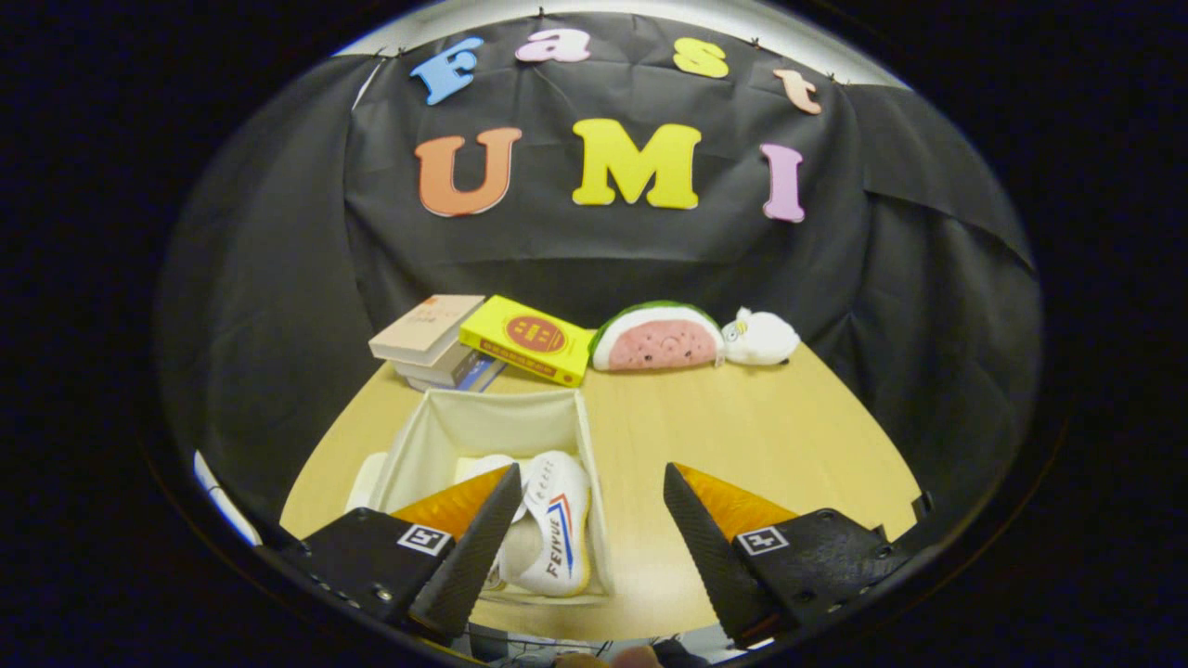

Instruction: Open the storage box then place both shoes into the box .Put the left shoe in first, then the right shoe, with the right side of both shoes facing outward in a uniform manner.

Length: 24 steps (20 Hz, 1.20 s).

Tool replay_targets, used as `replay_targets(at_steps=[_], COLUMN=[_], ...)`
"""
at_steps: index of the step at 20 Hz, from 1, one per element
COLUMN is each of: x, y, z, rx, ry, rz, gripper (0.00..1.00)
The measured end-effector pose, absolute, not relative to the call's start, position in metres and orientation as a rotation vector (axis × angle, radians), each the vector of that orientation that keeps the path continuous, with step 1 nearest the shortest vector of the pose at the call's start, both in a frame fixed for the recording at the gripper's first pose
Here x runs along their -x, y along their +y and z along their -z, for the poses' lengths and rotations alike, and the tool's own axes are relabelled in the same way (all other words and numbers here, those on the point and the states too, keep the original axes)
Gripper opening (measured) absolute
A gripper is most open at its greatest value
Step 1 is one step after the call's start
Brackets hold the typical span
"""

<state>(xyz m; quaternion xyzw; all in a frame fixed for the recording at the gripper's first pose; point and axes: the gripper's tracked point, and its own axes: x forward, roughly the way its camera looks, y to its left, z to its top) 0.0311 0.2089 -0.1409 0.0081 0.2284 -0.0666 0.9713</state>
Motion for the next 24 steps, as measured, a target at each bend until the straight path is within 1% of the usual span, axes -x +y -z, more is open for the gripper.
replay_targets(at_steps=[7, 10, 14, 18, 24], x=[-0.004, 0.008, 0.021, 0.032, 0.044], y=[0.144, 0.126, 0.119, 0.124, 0.135], z=[0.045, 0.021, 0.001, 0.0, 0.001], rx=[-0.03, -0.032, -0.009, 0.003, 0.004], ry=[0.232, 0.185, 0.126, 0.085, 0.085], rz=[0.179, 0.179, 0.156, 0.137, 0.102], gripper=[0.95, 0.95, 0.95, 0.95, 0.95])
